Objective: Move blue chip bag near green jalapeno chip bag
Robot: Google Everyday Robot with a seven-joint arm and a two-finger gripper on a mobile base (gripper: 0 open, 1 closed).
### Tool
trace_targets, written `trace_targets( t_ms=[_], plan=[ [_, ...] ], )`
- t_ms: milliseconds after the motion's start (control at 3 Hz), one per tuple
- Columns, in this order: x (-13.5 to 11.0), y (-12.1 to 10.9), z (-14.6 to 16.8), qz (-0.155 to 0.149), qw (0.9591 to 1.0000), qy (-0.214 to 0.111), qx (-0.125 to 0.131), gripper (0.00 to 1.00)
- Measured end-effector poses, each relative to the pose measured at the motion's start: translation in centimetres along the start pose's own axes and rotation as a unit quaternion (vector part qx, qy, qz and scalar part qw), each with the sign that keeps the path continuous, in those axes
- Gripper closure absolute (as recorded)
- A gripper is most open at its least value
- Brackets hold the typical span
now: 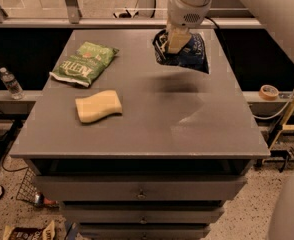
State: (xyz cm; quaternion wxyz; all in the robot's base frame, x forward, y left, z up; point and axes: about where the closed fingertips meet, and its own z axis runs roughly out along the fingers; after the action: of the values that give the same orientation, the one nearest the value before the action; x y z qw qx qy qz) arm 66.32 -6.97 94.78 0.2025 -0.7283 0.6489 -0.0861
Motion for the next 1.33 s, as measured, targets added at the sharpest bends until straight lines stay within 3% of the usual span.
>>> trace_targets(
  t_ms=[333, 667, 1000, 1333],
  plan=[
    [0.0, 0.0, 0.0, 0.0, 1.0, 0.0, 0.0, 1.0],
    [-4.8, -1.5, 0.0, -0.064, 0.9974, -0.028, 0.017, 1.0],
    [-11.2, -3.4, 0.8, -0.149, 0.9867, -0.059, 0.028, 1.0],
    [-15.8, -4.5, 3.9, -0.209, 0.9759, -0.062, 0.011, 1.0]
  ],
)
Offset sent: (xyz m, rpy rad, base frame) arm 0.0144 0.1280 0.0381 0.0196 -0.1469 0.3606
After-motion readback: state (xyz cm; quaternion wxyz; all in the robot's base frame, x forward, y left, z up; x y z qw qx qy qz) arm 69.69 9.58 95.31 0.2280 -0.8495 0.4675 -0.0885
